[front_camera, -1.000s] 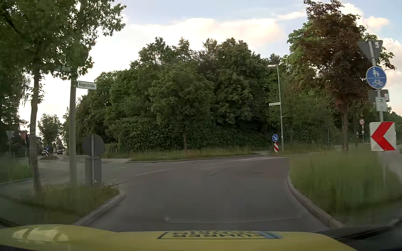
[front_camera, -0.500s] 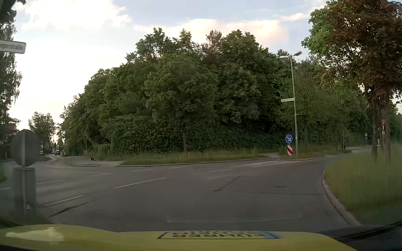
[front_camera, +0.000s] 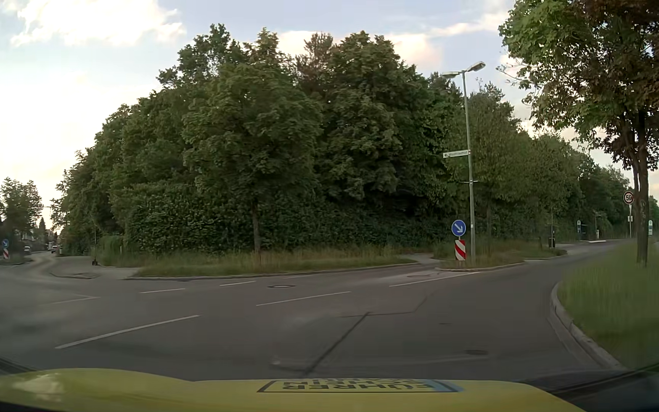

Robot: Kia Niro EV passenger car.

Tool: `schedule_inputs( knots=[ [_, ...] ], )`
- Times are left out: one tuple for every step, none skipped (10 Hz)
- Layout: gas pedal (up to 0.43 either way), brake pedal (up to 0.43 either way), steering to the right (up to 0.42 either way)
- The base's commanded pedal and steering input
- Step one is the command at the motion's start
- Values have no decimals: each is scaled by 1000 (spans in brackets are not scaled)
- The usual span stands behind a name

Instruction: Follow the waypoints while adhering to traffic rules and regulations

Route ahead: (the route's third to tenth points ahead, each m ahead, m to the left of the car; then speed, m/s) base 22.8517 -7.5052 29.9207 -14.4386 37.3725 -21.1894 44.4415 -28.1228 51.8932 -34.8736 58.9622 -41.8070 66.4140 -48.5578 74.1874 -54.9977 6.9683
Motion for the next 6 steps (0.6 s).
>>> schedule_inputs(
  knots=[
    [87, 0, 173],
    [87, 0, 190],
    [87, 0, 200],
    [87, 0, 204],
    [87, 0, 202],
    [98, 0, 198]
  ],
)
